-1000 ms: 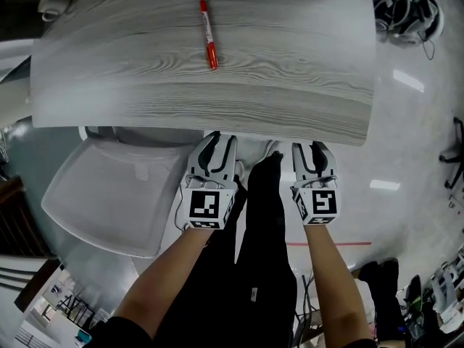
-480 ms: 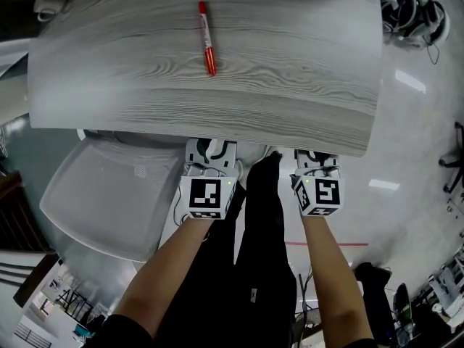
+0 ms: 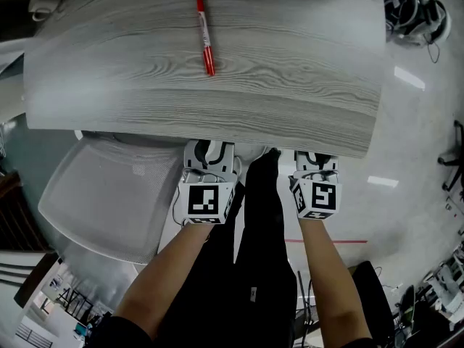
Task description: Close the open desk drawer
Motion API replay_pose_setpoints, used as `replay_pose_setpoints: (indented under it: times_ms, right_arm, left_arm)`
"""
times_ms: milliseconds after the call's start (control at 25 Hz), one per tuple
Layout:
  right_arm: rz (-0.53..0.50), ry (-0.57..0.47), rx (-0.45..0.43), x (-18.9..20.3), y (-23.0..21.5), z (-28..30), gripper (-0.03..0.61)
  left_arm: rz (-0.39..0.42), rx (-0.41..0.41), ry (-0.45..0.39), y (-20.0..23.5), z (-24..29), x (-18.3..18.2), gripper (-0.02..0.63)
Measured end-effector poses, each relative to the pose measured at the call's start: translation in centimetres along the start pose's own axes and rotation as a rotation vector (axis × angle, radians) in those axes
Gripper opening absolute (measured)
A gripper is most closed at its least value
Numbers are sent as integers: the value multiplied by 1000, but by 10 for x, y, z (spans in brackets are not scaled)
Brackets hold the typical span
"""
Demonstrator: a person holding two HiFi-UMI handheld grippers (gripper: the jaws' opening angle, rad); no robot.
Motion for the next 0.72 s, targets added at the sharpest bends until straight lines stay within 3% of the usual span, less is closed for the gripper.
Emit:
replay_pose_setpoints:
  times_ms: [240, 360, 440, 520, 600, 720]
  right_arm:
    - [45, 19, -3, 6, 15, -7, 123]
    - [30, 3, -40, -2, 31, 3, 82]
    - [40, -10, -22, -9, 29, 9, 78]
    - [53, -14, 6, -10, 25, 10, 31]
    - [60, -12, 27, -11, 23, 11, 31]
    - [68, -7, 62, -18, 17, 18, 31]
  left_arm:
    - [9, 46, 34, -13, 0, 5, 110]
    - [-15, 61, 39, -18, 0, 6, 106]
    - [-26, 71, 27, -20, 4, 4, 101]
    - [-39, 65, 14, -18, 9, 0, 97]
    - [-55, 49, 6, -14, 12, -2, 56]
    - [-57, 42, 2, -10, 20, -7, 50]
Point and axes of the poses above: the fingertips, and each gripper's own axes: z forward along the fingers, y to its left, x out of its underside, the point moved 3 cm from there along -z, backward along the fingers, and after that the axes turned 6 degrees about -x, right-handed, at the moved point
